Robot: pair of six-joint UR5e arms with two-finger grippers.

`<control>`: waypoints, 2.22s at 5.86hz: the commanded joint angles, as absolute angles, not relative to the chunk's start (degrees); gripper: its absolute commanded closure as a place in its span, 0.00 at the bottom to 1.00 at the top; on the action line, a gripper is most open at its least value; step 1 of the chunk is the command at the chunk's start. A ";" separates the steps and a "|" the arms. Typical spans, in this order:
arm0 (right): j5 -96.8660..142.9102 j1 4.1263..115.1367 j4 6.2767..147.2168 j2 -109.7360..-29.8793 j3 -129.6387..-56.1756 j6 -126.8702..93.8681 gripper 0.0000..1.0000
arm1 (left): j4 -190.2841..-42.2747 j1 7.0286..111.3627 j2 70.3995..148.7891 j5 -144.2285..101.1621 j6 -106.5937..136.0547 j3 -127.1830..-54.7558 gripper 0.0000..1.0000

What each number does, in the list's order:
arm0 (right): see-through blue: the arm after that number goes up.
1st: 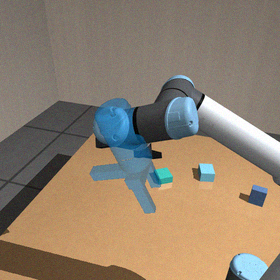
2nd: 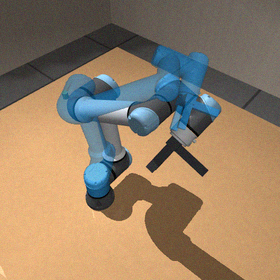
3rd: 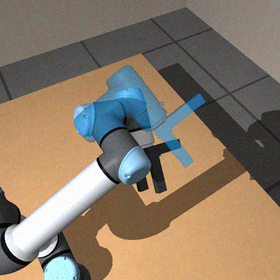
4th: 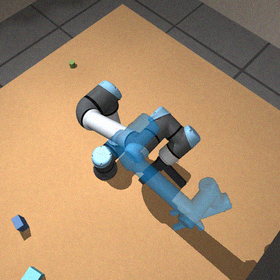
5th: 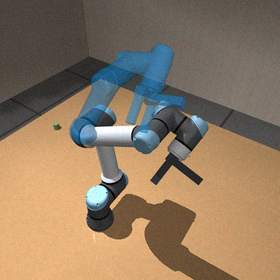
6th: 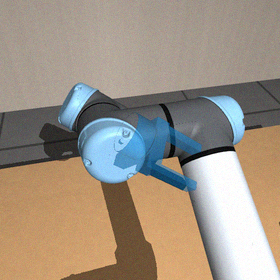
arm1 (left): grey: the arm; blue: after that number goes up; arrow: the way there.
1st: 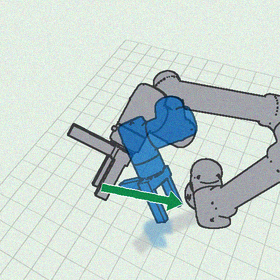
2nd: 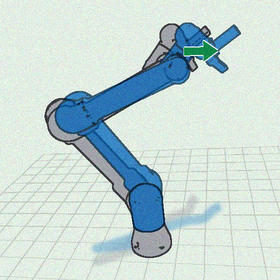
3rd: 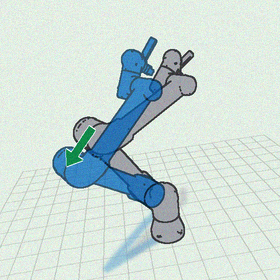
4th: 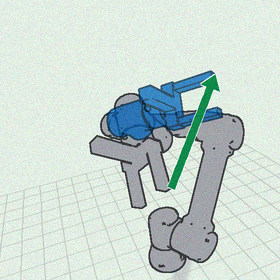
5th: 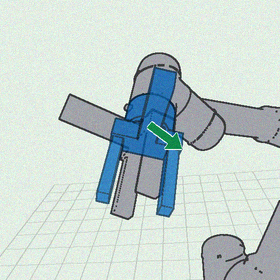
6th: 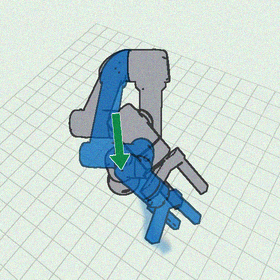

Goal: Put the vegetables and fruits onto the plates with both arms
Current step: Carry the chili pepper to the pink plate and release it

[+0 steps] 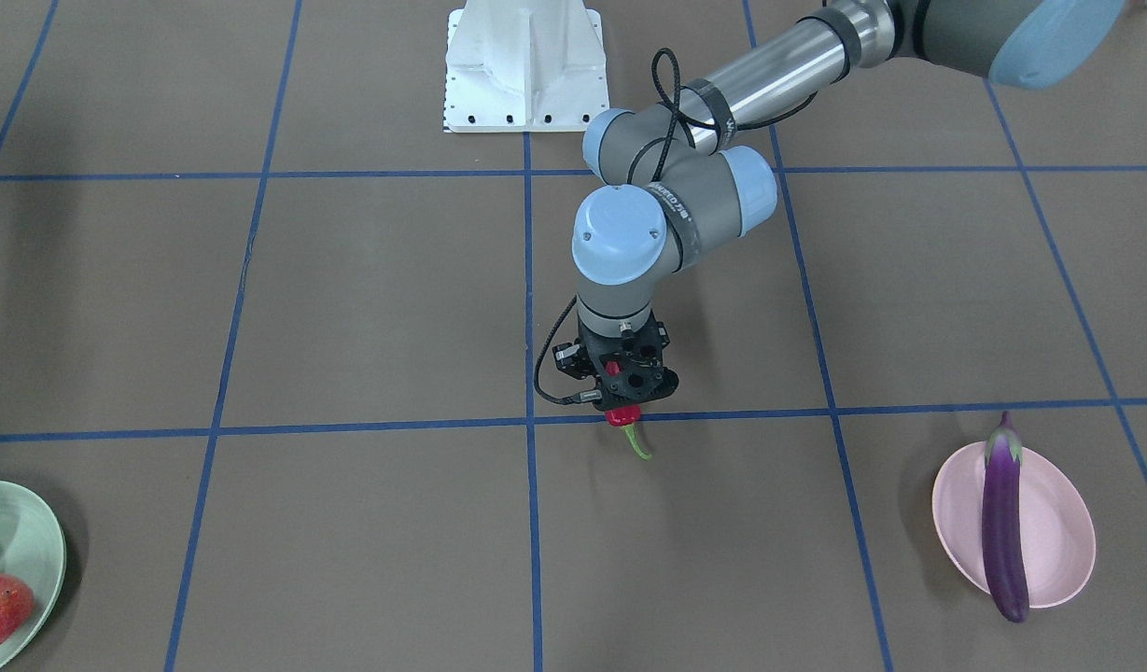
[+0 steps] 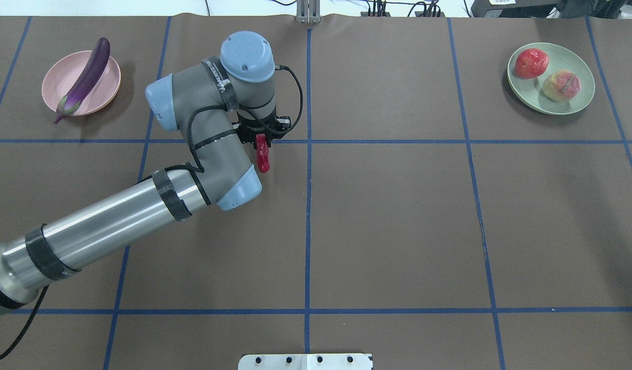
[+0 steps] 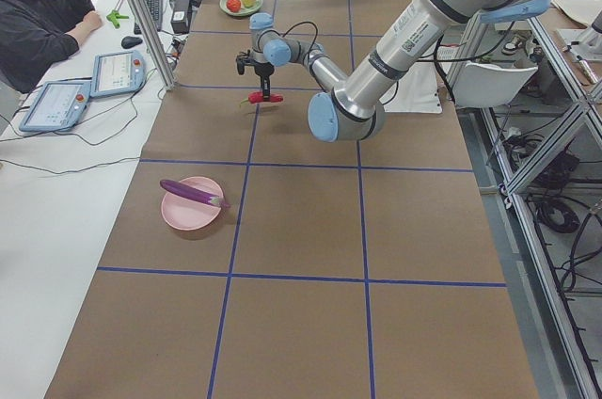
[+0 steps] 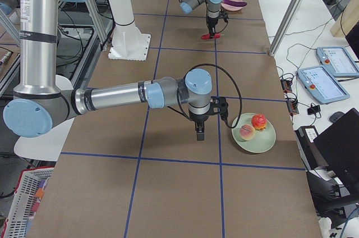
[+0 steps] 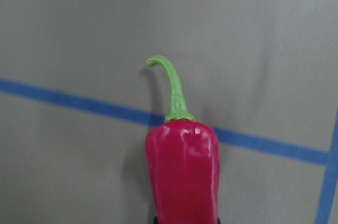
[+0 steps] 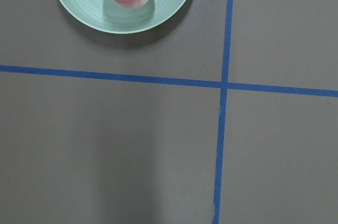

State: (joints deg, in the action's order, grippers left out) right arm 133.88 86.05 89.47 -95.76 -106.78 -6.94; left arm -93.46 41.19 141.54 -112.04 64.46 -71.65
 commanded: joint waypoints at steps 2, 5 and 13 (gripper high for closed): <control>134.03 86.04 89.47 -95.71 -106.87 -6.94 0.00 | -93.16 57.77 133.10 -112.06 24.51 -68.59 1.00; 134.21 85.87 89.56 -95.19 -106.87 -7.03 0.00 | -100.32 68.46 130.36 -107.71 6.94 -55.40 1.00; 134.56 85.87 89.56 -94.75 -106.96 -6.94 0.00 | -98.05 80.55 116.24 -130.02 7.91 -75.24 0.00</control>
State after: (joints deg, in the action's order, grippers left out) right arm 134.58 85.87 89.55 -94.78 -106.90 -7.01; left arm -101.56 76.07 120.31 -123.91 8.83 -69.36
